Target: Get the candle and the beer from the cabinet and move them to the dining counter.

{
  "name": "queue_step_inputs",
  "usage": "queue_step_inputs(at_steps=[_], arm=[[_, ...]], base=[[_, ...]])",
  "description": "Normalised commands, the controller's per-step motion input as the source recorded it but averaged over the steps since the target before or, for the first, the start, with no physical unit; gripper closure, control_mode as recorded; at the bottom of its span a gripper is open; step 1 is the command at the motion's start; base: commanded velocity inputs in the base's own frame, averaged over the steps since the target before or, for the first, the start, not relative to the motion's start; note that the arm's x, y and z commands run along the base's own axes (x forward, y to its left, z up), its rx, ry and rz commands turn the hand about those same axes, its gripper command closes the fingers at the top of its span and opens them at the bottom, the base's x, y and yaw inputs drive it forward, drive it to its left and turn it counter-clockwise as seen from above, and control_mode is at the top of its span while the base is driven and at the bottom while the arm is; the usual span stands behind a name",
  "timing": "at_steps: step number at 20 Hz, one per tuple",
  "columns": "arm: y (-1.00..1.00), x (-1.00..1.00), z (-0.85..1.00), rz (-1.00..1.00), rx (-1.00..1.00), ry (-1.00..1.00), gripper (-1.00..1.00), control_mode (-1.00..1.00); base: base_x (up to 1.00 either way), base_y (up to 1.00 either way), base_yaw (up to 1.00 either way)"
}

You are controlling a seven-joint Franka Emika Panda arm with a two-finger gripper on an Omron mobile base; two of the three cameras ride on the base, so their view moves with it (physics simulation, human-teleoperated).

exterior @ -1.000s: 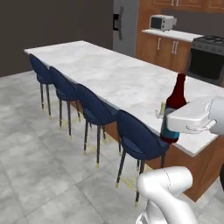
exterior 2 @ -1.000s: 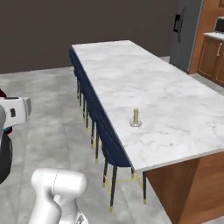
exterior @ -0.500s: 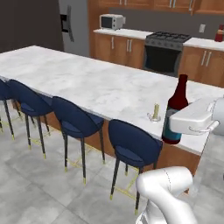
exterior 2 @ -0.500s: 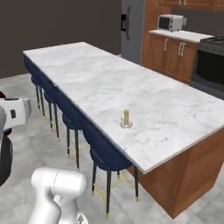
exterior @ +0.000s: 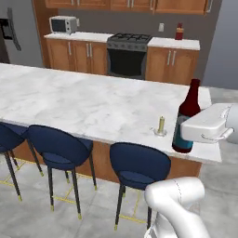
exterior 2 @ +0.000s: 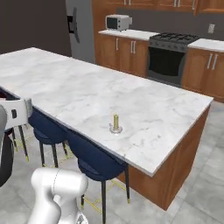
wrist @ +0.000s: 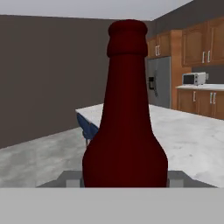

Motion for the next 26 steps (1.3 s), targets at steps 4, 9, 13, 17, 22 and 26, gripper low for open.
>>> queue_step_inputs(at_steps=[4, 9, 13, 17, 22, 26], arm=[[0.00, 0.00, 0.00, 0.00, 0.00, 0.00, 1.00, 1.00], [0.00, 0.00, 0.00, 0.00, 0.00, 0.00, 1.00, 1.00], [0.00, 0.00, 0.00, 0.00, 0.00, 0.00, 1.00, 1.00], [0.00, 0.00, 0.00, 0.00, 0.00, 0.00, 1.00, 1.00], [0.00, 0.00, 0.00, 0.00, 0.00, 0.00, 1.00, 1.00], [0.00, 0.00, 0.00, 0.00, 0.00, 0.00, 1.00, 1.00]], base=[[0.27, 0.82, -0.43], [0.25, 0.78, -0.42], [0.26, 0.68, -0.44], [0.27, 0.65, -0.46], [0.36, 0.63, -0.47], [0.34, 0.47, -0.45]])
